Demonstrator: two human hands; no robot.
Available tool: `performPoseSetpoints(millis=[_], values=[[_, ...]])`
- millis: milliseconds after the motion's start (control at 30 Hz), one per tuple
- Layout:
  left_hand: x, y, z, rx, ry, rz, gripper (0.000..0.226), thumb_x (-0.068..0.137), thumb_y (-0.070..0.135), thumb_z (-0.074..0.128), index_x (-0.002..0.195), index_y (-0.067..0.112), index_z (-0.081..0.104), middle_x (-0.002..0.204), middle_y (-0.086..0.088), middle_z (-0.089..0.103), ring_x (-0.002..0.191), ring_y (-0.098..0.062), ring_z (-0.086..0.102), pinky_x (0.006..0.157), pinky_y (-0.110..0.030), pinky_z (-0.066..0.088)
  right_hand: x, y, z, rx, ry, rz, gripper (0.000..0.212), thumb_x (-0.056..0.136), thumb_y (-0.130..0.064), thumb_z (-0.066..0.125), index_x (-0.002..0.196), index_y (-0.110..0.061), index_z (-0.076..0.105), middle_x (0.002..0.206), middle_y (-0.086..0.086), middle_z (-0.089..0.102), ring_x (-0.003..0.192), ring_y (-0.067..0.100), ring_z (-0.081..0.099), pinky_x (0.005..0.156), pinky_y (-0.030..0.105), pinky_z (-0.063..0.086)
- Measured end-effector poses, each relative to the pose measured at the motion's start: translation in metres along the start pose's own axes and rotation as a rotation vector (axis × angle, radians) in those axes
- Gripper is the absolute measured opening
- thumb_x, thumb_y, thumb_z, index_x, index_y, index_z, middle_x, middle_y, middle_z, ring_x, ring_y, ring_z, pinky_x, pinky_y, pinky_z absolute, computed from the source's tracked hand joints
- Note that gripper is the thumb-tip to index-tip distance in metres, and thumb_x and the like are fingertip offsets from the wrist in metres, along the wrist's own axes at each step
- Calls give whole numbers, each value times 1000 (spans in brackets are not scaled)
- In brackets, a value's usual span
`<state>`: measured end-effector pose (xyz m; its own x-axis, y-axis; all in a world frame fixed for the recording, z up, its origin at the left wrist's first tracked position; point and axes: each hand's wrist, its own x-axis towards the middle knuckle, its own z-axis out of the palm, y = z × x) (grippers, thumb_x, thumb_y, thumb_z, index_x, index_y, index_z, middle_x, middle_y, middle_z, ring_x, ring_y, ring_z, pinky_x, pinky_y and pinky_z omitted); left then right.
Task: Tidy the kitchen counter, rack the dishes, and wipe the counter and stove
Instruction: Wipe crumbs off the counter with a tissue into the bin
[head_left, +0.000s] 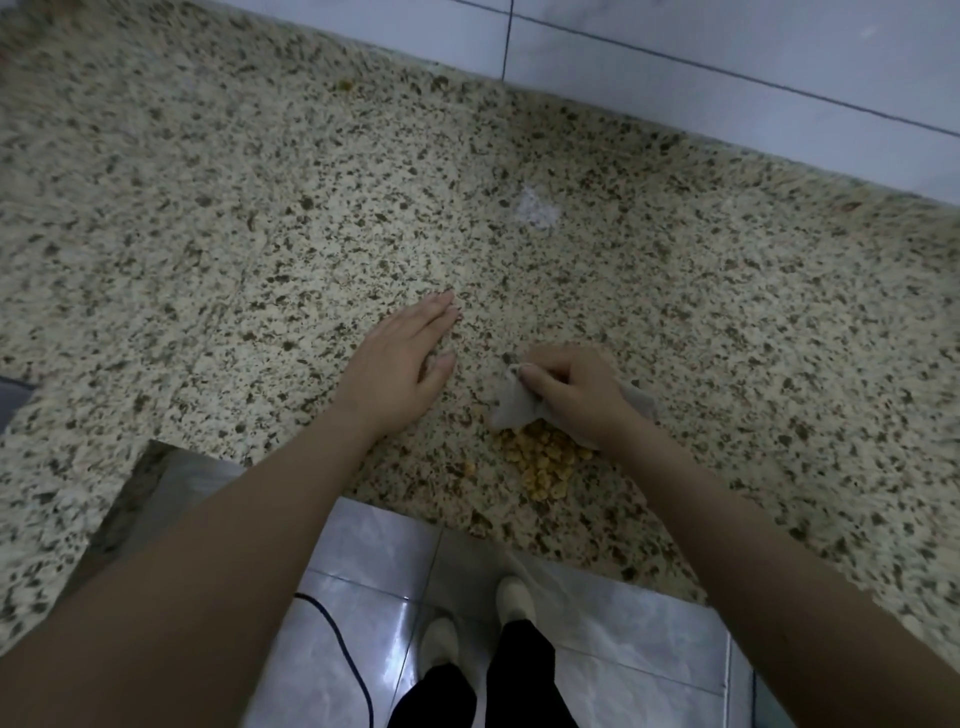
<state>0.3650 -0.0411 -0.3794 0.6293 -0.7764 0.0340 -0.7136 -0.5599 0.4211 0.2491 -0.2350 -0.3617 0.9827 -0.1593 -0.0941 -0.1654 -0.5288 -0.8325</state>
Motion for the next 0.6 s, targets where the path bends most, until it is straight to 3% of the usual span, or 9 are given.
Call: performPoseSetpoints(millis=[133, 267, 367, 500, 600], values=[[-1, 2, 0, 14, -8, -2, 60, 95, 44, 28, 148, 15, 30, 156, 3, 22, 144, -11, 18, 119, -36, 15, -6, -8, -7, 249, 115, 184, 46, 98, -15, 46, 53, -17, 37, 51, -1, 33, 47, 11, 30, 55, 28, 25], [-5, 5, 0, 27, -20, -5, 61, 96, 47, 25, 148, 15, 29, 157, 1, 20, 145, -12, 15, 120, -36, 12, -12, -21, -33, 633, 310, 461, 36, 97, -22, 49, 64, -12, 60, 53, -2, 57, 50, 12, 54, 50, 24, 42], [-13, 13, 3, 13, 8, -53, 58, 99, 48, 26, 149, 19, 27, 158, 4, 16, 146, -10, 10, 120, -34, 5, -24, -29, -56, 826, 372, 620, 34, 97, -30, 48, 75, -13, 67, 58, 2, 66, 56, 19, 62, 51, 27, 48], [-23, 46, 3, -300, 150, -247, 53, 98, 50, 30, 145, 27, 35, 155, 12, 23, 143, -7, 17, 118, -34, 13, -37, -43, -80, 1042, 369, 655, 38, 100, -35, 40, 89, -10, 66, 74, 8, 62, 64, 25, 57, 58, 35, 45], [-22, 71, -17, -531, 277, -335, 57, 93, 58, 27, 141, 30, 42, 149, 18, 29, 140, -3, 22, 112, -23, 14, -38, -64, -89, 1157, 352, 608, 38, 102, -34, 33, 92, -12, 62, 82, 5, 67, 71, 23, 63, 62, 34, 51]])
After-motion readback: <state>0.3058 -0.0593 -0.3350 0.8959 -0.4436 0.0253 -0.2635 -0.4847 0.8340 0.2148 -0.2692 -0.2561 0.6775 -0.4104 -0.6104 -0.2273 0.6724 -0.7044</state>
